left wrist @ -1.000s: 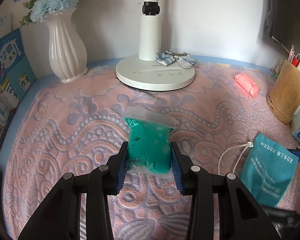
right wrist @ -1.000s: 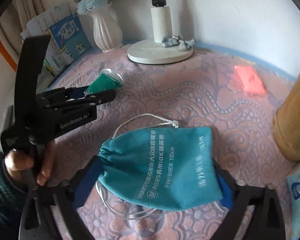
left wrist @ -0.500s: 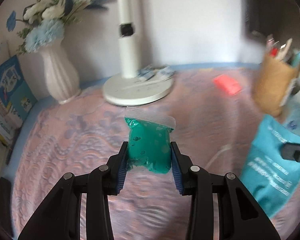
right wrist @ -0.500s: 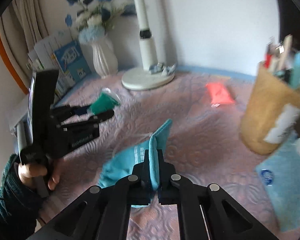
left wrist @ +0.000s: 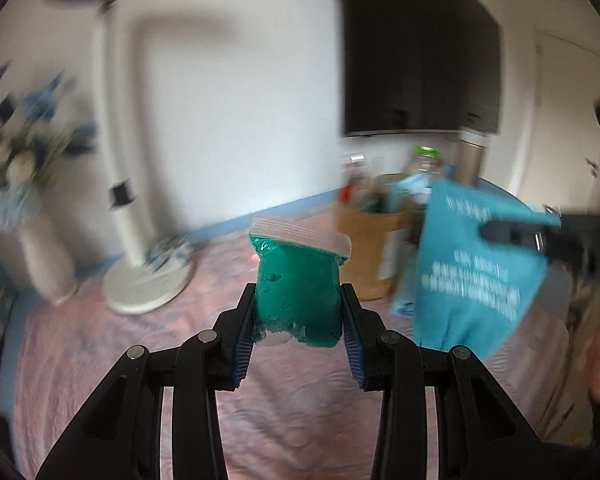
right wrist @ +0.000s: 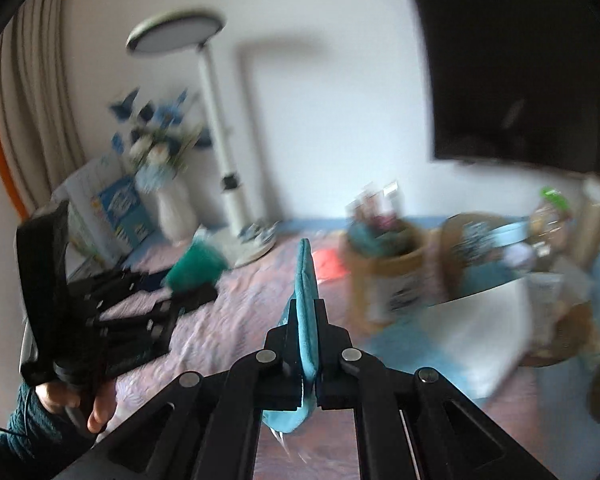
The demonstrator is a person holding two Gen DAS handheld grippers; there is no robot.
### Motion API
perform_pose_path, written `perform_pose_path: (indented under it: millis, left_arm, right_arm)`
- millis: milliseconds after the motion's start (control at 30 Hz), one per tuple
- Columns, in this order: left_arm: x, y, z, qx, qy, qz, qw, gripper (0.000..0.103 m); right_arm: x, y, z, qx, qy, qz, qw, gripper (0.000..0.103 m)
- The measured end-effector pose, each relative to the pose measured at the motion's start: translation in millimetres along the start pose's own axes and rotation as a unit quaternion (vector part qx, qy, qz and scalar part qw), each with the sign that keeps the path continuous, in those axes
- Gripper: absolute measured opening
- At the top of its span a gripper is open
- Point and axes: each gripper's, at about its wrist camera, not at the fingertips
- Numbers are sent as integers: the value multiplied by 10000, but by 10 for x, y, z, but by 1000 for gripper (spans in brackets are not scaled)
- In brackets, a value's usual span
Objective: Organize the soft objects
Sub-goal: 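Carry the green pack and teal pouch to the brown tray and open both grippers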
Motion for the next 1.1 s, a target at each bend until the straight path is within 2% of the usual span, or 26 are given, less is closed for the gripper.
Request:
perform_pose_path:
  millis: [167,300,400,533,600,667,900,967,1033,1100]
  left_arm:
    - [-486,-239,-78,-83,553,-212,9982,36]
    - [-930,-482,-244,-193,539,-475,9972,36]
    - [-1203,-688,-463,-310,682,-559,9956,36]
    - [-1299,-990,-980,-262,723,-218,9968,36]
    - [-1299,-1062,-1246,-122,829,118,9964,36]
    - [-1316,-1060,-1472,-23,783,346,9963,36]
    - [-1475,-934,-2018,346,562,439,9969,37]
    - [-1463,-898,-2116,451,516,528,9962,52]
    - [-1434,-861,-2166,553,552,672,9947,91]
    - [-1415,-825,-2086,415,590,751,9946,93]
  right_arm:
    - [-437,-303,364,-440,698,-85,9966,4]
    - [-771,-561,507,-784,1189,-190,9896,4]
    - [-1073,-773,535,-996,1426,-384,9840,4]
    - [-1457,-1020,408,-1134,1679,-708,9767,4]
    - [-1686,-1089,280,-1079,1779,-922,9737,4]
    - [-1820,-1102,142,-954,1789,-1070,9734,4]
    - [-2188,-916,-465,-189,1801,-1270,9752,4]
    - [-2239,-829,-643,200,1893,-1178,9746,7]
    - [-2247,-758,-753,467,1902,-1058,9749,11]
    - [-2258,-693,-780,597,2047,-972,9721,20]
Point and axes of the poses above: each gripper's, at about its wrist camera, not at the fingertips, and z roughly against the way its jaws point, x to its left, y to its underside, and after that the axes turned 11 degrees about -x, right-handed
